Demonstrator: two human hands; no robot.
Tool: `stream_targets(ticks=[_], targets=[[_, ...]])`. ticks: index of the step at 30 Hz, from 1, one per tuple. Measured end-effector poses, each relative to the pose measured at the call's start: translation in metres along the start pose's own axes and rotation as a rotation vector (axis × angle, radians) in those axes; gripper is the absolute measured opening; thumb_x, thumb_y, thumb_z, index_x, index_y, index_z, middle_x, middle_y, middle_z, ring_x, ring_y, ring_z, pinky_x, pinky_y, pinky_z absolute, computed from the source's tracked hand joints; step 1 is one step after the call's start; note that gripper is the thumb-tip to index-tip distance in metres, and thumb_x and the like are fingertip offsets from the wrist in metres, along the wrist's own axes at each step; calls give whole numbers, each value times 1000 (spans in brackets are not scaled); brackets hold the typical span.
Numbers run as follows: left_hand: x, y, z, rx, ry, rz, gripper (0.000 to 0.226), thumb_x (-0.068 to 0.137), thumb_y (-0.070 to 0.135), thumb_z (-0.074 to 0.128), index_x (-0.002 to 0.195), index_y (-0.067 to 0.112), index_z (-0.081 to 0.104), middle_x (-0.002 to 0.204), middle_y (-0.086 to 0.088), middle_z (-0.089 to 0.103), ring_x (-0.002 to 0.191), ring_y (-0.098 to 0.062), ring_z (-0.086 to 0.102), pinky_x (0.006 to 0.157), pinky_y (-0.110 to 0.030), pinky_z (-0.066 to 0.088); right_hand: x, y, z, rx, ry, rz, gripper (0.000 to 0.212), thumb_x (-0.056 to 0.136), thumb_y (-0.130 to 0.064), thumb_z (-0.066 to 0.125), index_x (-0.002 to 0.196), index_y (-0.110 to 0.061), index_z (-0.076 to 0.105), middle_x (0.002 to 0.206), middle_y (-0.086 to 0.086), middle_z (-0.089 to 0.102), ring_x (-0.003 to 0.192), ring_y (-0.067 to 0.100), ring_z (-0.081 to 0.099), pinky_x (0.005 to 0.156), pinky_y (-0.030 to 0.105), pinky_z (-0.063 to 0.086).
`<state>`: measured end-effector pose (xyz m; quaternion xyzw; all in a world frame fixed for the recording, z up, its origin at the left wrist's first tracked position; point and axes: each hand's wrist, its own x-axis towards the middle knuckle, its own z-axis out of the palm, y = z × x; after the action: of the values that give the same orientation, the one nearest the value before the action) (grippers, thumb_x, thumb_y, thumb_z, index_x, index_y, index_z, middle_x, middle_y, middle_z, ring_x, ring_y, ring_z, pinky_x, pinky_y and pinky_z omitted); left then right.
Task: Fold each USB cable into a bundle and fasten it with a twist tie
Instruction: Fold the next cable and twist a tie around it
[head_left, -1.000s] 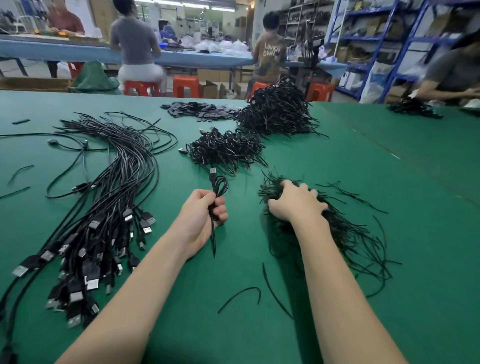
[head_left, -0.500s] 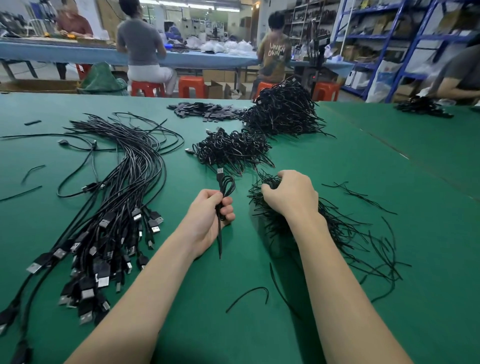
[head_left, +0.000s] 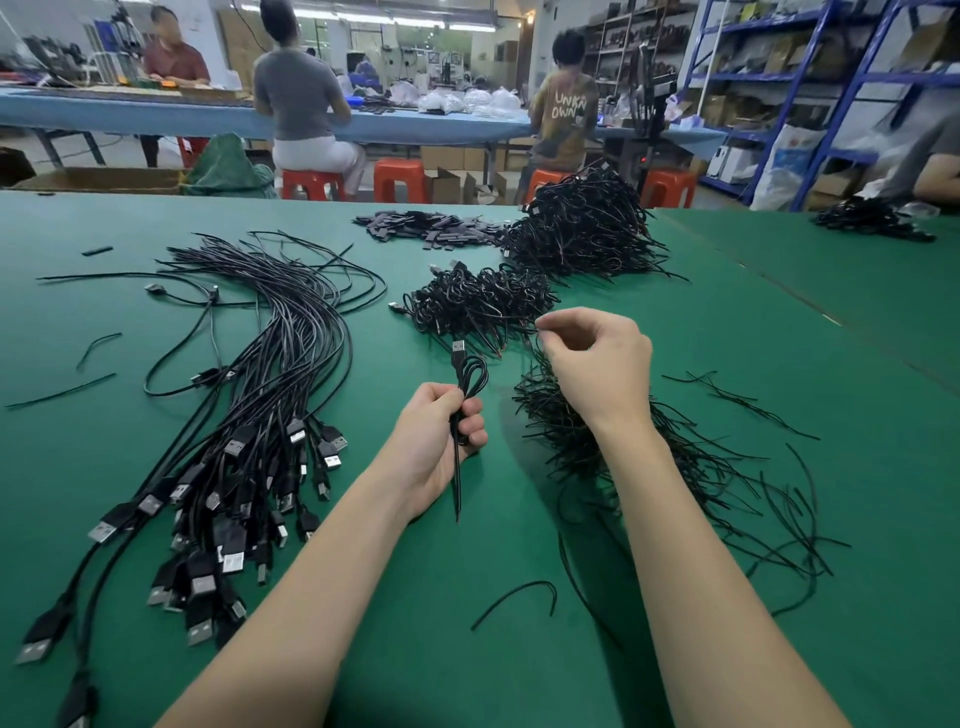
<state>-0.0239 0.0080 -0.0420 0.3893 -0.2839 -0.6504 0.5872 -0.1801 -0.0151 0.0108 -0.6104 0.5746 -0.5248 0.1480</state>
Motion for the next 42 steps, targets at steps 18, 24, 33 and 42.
stream_targets(ticks=[18,24,33,42], targets=[[-5,13,7,90,-10,62,15,107,8,37,93,14,38,70,-1,47,53,-8,36,42,-17,31,-19,-13,29,617,-426,130,13,85,-3,79,90,-14,75,79,-1,75,70,5,66,64,16,51],[-4,14,4,129,5,67,10,104,9,42,95,13,40,71,2,48,52,-6,35,37,-15,22,-21,-10,32,628,-354,95,14,84,2,78,88,-11,74,84,10,77,69,16,69,74,30,60],[-1,21,4,161,97,157,14,100,4,38,90,12,42,72,2,47,48,-5,36,37,-16,24,-22,-11,33,257,-369,-86,15,82,-9,77,81,-24,75,77,-10,75,73,4,71,71,21,55],[-1,16,2,396,114,186,10,99,14,39,90,17,39,71,4,46,43,-3,36,37,-17,25,-21,-15,32,55,-358,-161,13,81,-13,77,80,-26,74,70,-17,71,67,-3,66,61,5,39]])
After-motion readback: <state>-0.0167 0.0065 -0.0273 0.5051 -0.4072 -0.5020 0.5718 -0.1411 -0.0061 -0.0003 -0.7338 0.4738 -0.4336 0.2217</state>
